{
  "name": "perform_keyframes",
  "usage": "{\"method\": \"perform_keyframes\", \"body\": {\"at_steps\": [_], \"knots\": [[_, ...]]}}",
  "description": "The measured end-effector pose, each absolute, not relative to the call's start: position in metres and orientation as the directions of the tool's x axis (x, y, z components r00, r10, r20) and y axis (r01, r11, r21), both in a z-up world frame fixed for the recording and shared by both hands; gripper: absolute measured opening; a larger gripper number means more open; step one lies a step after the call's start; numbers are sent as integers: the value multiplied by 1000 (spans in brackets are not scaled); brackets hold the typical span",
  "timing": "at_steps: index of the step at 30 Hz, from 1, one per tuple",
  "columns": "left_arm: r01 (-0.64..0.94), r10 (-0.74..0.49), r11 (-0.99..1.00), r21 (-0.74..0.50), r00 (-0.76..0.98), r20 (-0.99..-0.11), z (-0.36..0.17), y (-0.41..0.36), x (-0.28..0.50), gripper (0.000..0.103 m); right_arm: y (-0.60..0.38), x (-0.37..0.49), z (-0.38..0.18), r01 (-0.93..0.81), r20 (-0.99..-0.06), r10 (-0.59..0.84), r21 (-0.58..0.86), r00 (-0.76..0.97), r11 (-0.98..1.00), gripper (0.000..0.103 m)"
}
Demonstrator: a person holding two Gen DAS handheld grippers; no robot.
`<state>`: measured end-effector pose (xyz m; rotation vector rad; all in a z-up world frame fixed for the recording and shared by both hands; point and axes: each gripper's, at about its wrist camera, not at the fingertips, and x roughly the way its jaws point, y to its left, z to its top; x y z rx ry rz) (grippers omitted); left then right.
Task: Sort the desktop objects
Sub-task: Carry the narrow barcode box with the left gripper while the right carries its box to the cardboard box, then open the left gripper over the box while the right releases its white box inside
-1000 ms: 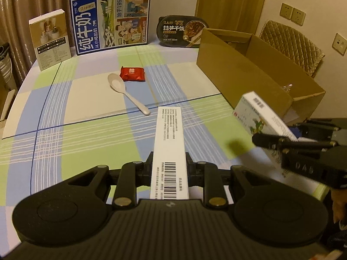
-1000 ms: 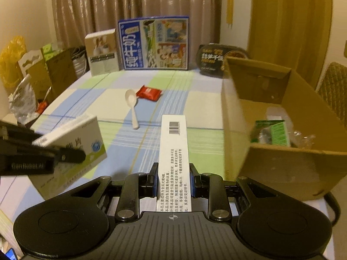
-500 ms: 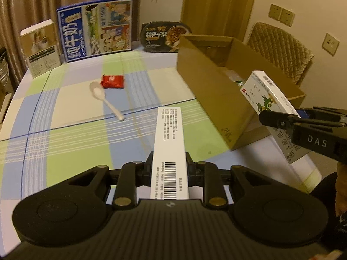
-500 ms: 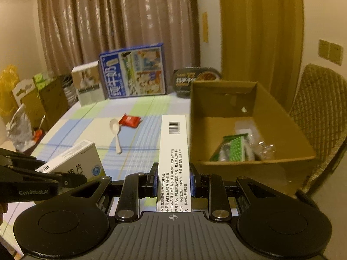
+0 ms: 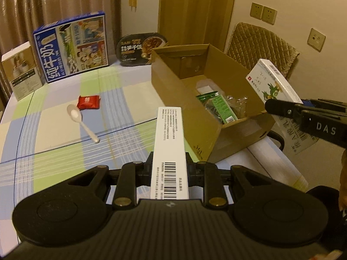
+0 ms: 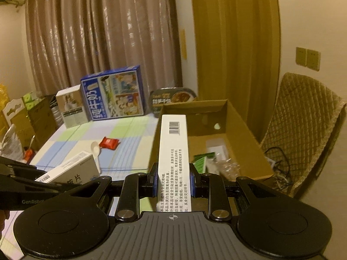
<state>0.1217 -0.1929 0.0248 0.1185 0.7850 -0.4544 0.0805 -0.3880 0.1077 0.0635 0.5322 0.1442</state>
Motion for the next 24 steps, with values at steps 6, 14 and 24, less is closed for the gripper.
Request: {"method": "perform_keyframes", "body": {"at_steps": [6, 14, 24], "knots": [[471, -361, 881, -46, 607, -708, 26, -212, 126, 20, -408, 81, 111, -97, -493, 133, 99, 860, 990, 23], [503, -365, 864, -20, 599, -713, 26, -233, 131, 20, -429, 86, 111, -78, -490, 115, 97, 864, 992, 23], [536, -408, 843, -46, 580, -705, 32, -254, 142, 20, -449, 105, 113, -63, -494, 98, 86, 864, 994, 23]]}}
